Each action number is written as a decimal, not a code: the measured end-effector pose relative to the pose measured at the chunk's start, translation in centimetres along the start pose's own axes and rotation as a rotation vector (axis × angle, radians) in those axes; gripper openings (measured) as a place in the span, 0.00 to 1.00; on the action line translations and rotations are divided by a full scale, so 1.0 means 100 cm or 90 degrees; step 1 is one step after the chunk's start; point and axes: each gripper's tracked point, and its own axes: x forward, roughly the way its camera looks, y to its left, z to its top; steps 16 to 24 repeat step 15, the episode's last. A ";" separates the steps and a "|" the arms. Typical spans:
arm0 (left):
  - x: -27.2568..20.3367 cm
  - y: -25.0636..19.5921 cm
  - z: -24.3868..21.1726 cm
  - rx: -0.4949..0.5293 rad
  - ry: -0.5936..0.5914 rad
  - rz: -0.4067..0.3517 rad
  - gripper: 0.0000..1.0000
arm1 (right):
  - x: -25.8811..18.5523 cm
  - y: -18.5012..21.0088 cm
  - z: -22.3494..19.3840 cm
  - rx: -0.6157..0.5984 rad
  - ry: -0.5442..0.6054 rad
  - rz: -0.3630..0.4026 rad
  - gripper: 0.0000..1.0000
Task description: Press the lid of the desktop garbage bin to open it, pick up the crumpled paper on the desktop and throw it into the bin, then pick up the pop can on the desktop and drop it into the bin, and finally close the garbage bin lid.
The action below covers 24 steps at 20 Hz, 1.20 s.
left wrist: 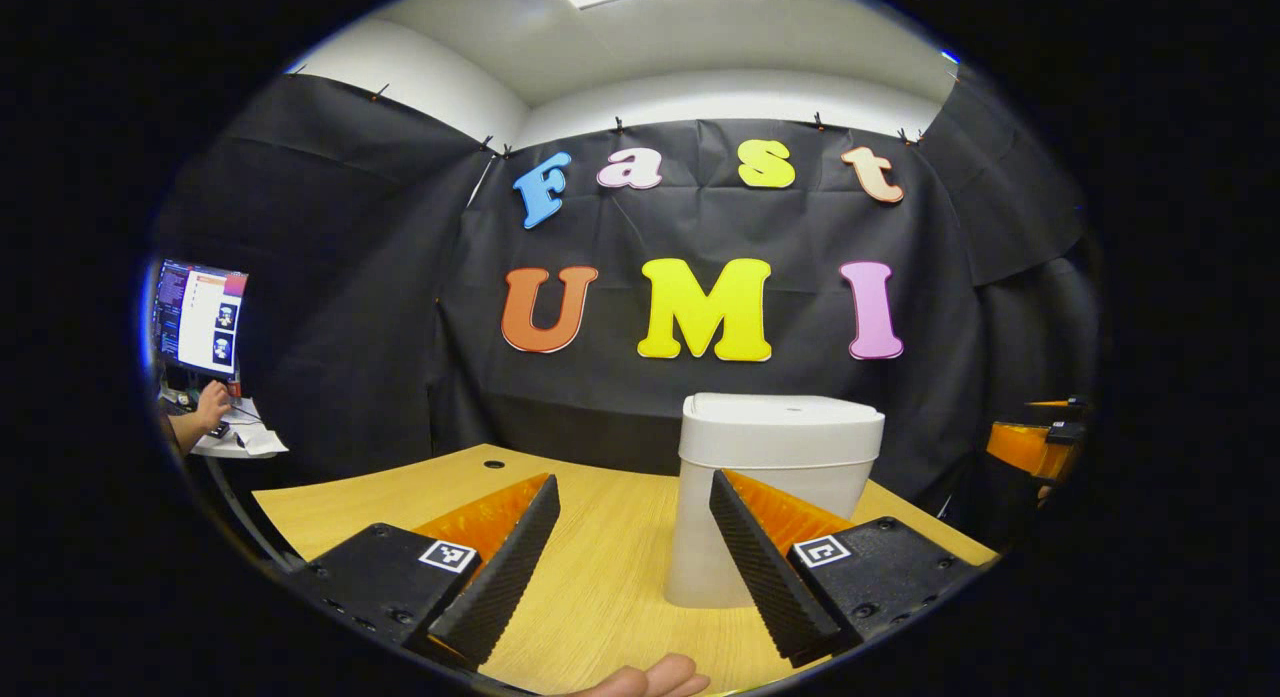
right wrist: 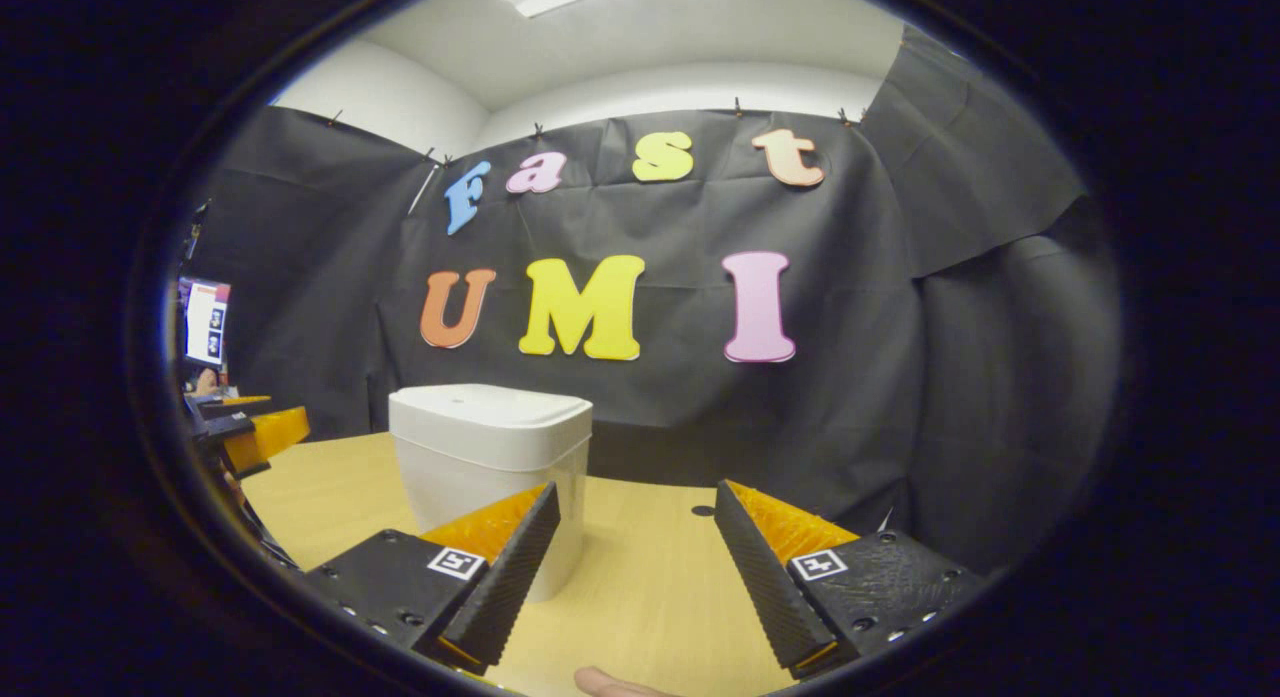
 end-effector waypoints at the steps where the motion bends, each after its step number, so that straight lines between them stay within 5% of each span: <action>1: 0.002 -0.014 0.002 0.003 0.000 -0.003 0.99 | 0.003 -0.013 -0.005 -0.021 -0.004 0.003 0.95; 5: 0.009 -0.088 -0.010 0.032 0.031 -0.076 0.99 | 0.021 -0.068 -0.028 0.018 0.007 -0.028 0.93; 8: 0.013 -0.134 -0.014 0.031 0.031 -0.106 0.99 | 0.031 -0.085 -0.039 0.072 0.015 0.009 0.95; 11: 0.020 -0.172 -0.027 0.037 0.050 -0.134 0.99 | 0.042 -0.124 -0.067 0.081 0.049 -0.044 0.95; 24: 0.025 -0.172 -0.043 0.007 0.051 -0.128 0.97 | 0.037 -0.130 -0.074 0.070 0.053 -0.040 0.95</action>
